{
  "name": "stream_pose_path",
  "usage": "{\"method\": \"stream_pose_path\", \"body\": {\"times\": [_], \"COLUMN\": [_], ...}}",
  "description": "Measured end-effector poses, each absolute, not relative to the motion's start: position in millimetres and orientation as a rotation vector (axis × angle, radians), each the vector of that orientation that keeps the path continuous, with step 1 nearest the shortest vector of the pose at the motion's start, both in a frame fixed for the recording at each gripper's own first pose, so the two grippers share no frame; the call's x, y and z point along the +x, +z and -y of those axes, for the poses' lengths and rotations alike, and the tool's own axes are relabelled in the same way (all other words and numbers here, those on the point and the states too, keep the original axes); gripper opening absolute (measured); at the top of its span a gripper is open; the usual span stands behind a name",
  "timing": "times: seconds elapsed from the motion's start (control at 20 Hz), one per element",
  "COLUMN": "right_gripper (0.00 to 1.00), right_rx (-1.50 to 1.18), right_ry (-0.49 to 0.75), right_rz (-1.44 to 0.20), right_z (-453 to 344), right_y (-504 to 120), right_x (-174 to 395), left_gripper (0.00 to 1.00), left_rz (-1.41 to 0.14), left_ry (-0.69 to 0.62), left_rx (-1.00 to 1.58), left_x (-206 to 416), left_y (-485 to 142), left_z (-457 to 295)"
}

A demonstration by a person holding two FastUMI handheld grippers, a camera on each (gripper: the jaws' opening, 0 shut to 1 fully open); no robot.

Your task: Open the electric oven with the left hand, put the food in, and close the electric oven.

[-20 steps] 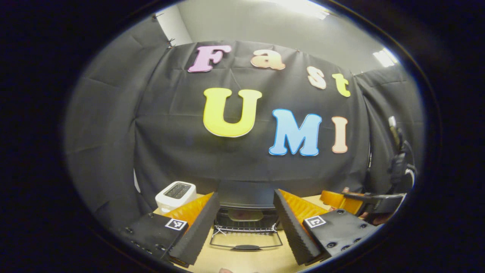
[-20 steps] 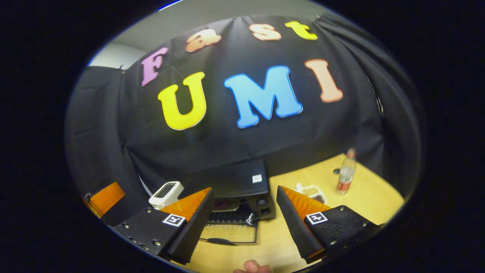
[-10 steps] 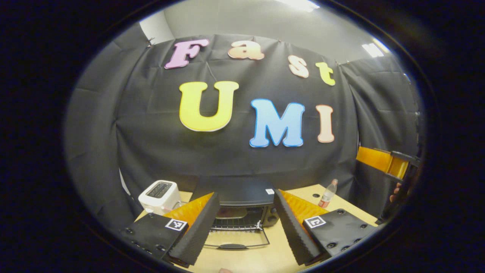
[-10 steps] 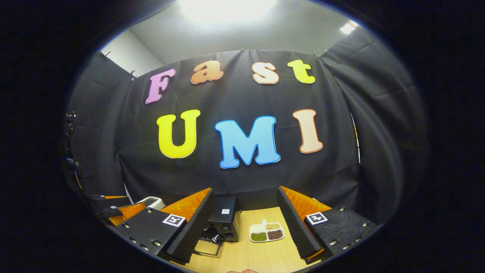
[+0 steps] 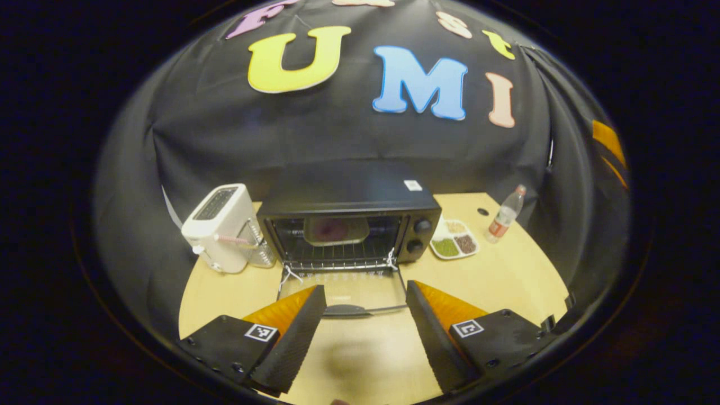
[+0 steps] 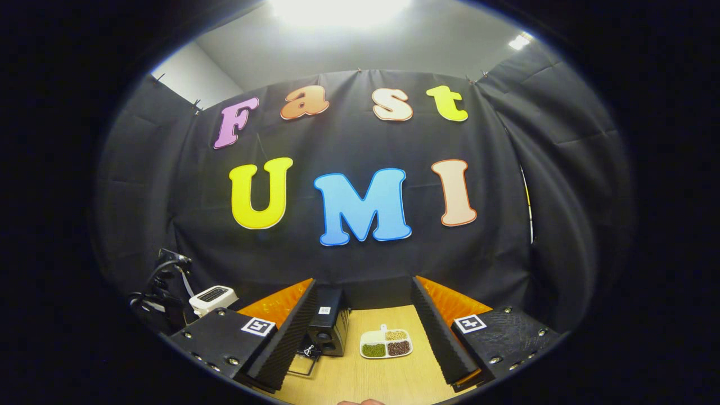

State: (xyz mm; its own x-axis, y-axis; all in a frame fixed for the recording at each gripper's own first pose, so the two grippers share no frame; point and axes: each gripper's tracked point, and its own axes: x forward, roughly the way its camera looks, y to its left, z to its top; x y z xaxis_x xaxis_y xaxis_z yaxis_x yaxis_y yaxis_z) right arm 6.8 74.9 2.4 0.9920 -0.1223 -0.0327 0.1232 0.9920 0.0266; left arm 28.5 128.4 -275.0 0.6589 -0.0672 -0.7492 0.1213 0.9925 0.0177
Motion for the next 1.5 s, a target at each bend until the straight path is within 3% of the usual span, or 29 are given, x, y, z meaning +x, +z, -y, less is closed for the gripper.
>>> {"method": "stream_pose_path", "body": {"times": [0.6,0.95,1.5], "right_gripper": [1.0,1.0,1.0], "right_rx": [0.016,0.014,0.052], "right_ry": [-0.23,-0.273,-0.234], "right_rz": [-0.088,-0.111,-0.148], "right_z": [-34,-23,-41], "right_y": [-20,-28,-47], "right_x": [1,1,9], "left_gripper": [0.98,1.0,0.97], "left_rz": [-1.269,-1.341,-1.343], "left_ry": [-0.042,-0.032,-0.052], "left_rx": [0.083,0.126,0.224], "left_x": [6,23,25], "left_y": [-420,-464,-464], "left_z": [-169,-180,-181]}}
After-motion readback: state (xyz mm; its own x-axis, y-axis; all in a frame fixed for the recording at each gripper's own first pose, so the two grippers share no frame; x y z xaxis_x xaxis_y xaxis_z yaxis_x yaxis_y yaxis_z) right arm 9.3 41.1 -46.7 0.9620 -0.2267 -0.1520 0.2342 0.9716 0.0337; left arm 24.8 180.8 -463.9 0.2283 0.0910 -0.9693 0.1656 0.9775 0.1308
